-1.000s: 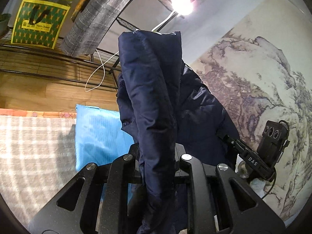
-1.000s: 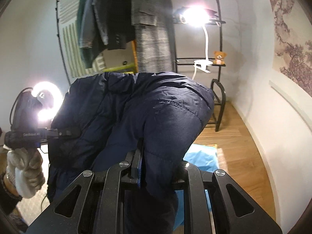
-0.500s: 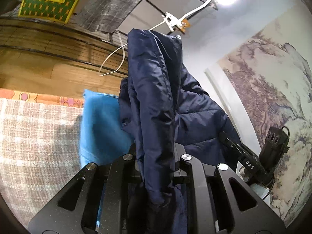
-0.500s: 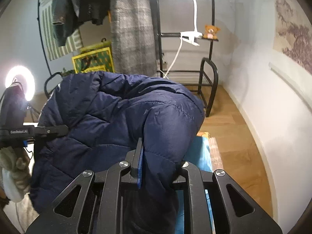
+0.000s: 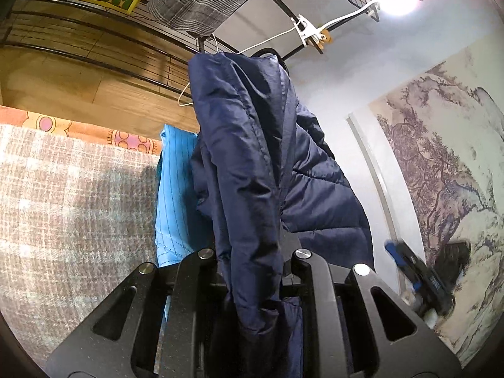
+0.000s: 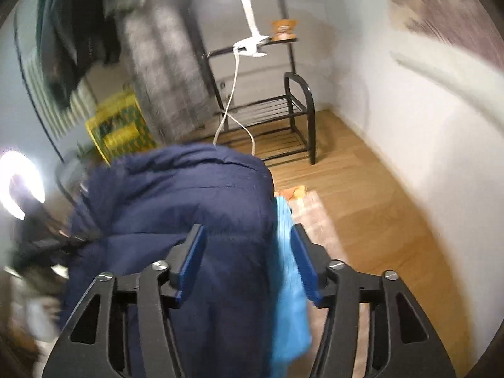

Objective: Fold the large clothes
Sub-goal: 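Lower the jacket onto the folded blue garment and open both tools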

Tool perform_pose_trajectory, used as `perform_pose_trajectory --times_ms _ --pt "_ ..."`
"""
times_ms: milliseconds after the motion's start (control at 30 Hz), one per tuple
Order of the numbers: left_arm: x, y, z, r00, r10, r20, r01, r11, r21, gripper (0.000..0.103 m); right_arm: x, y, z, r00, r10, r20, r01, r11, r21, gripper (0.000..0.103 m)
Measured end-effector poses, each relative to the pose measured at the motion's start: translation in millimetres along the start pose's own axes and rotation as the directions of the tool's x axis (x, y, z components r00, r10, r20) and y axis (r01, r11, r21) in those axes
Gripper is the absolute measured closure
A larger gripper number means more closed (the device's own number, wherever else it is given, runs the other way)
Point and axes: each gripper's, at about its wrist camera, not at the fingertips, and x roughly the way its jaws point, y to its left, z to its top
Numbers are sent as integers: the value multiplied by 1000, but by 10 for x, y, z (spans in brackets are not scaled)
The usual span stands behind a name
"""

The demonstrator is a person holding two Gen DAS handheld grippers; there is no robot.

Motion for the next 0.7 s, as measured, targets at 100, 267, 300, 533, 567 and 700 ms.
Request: perform_pose_trajectory --times_ms 100,267,300,533,567,700 --pt "-10 16 -10 1000 -13 -5 13 1000 -10 87 -284 -170 -283 998 68 4 -68 995 79 34" --pt "-21 25 -36 1000 -21 -1 21 1000 -21 87 -494 -346 -885 981 182 -66 -164 964 211 32" --pt "-22 27 -35 1000 -24 -1 24 999 -26 87 -483 -355 -954 977 199 -81 -176 958 227 32" --pt "-18 28 -60 998 -51 -28 50 999 -21 84 -305 -215 -1039 962 243 -122 -213 952 221 79" --pt "-7 14 -71 998 -51 -41 50 999 -9 77 -318 -144 -961 980 168 -109 -151 977 149 81" --pt "-22 -27 -94 998 -13 -66 17 998 60 65 -269 -229 -731 996 33 -77 -23 992 126 84"
